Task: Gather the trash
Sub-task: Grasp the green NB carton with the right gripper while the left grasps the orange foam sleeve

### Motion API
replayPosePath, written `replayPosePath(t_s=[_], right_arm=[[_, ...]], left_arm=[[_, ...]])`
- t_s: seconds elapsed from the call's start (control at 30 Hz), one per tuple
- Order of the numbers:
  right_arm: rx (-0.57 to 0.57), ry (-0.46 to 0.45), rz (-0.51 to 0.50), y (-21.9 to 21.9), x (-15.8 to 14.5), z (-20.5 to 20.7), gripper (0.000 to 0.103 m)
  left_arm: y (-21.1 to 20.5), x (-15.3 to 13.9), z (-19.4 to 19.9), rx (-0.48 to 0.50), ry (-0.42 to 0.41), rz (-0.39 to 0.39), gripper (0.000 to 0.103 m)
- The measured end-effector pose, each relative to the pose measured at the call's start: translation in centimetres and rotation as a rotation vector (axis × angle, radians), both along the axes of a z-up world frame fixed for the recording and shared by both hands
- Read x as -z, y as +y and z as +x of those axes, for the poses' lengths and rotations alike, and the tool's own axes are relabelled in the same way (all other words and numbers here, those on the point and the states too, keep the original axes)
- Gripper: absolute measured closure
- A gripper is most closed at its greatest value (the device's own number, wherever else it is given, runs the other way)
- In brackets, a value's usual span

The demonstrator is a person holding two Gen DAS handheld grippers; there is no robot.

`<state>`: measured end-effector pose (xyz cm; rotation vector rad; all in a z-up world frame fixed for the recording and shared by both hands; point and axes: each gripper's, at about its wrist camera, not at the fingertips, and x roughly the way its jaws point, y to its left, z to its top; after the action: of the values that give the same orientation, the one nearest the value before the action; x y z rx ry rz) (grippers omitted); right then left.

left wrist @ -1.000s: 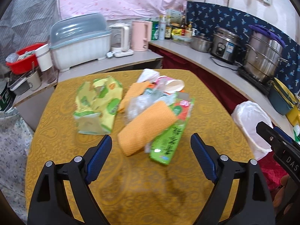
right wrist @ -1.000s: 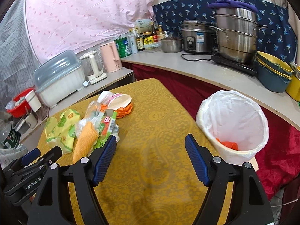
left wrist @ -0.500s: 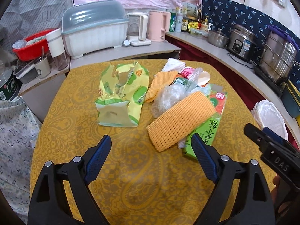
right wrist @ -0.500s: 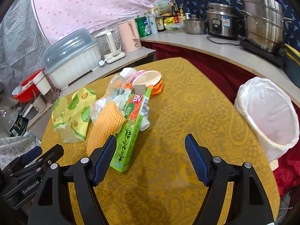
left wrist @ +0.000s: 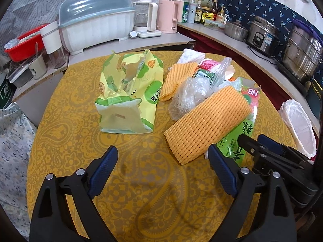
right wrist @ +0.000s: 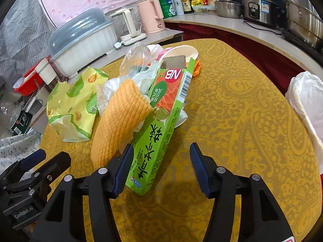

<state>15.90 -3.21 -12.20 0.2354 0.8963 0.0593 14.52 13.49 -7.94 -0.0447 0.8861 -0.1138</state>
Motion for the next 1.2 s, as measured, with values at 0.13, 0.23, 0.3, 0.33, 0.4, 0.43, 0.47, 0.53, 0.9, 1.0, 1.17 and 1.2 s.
replayPosePath(t_s=[0.13, 0.23, 0.3, 0.33, 0.4, 0.43, 0.47, 0.53, 0.9, 1.0, 1.17, 1.2], right_arm=[[-0.004, 0.014, 0.008, 0.2, 0.7, 0.5, 0.052], [-0.017, 0.022, 0.021, 0.3, 0.9, 0.9, 0.062], [-0.029, 0.021, 0.037, 0.2, 1.0, 1.1, 0.068], [-0.038, 0.015, 0.052, 0.1, 1.0, 1.1, 0.073], [-0.043, 0.007, 0.061, 0.0, 1.0, 1.0, 0.074], [-0.044, 0.001, 0.063, -0.1, 0.9, 0.8, 0.075], [-0.045, -0.007, 0.062, -0.2, 0.7, 0.6, 0.076], [-0.038, -0.021, 0.055, -0.6, 0.3, 0.1, 0.077], [0.054, -0.029, 0.053, -4.1, -0.2, -1.2, 0.079], [0.072, -0.037, 0.037, -4.8, -0.5, -1.4, 0.082], [0.078, -0.032, 0.040, -5.6, -0.4, -1.5, 0.082], [0.078, -0.031, 0.042, -5.5, -0.4, -1.4, 0.082]], left_arm=[[-0.1, 0.5, 0.4, 0.012, 0.010, -0.003, 0.017], [-0.4, 0.8, 0.7, 0.023, 0.013, -0.002, 0.017], [-0.6, 0.8, 0.8, 0.030, 0.013, -0.001, 0.017], [-0.7, 0.8, 0.8, 0.032, 0.014, 0.000, 0.017], [-1.0, 0.9, 1.0, 0.039, 0.015, 0.002, 0.017], [-1.2, 0.9, 1.0, 0.045, 0.013, 0.002, 0.017], [-1.3, 0.9, 1.1, 0.050, 0.013, 0.002, 0.017], [-1.7, 1.0, 1.1, 0.066, 0.012, 0.001, 0.016], [-5.5, 3.0, 2.6, 0.173, 0.021, 0.063, 0.013], [-5.6, 3.5, 3.1, 0.174, 0.021, 0.068, 0.013], [-5.4, 3.8, 3.5, 0.187, 0.040, 0.032, 0.036], [-5.4, 3.9, 3.5, 0.188, 0.045, 0.029, 0.039]])
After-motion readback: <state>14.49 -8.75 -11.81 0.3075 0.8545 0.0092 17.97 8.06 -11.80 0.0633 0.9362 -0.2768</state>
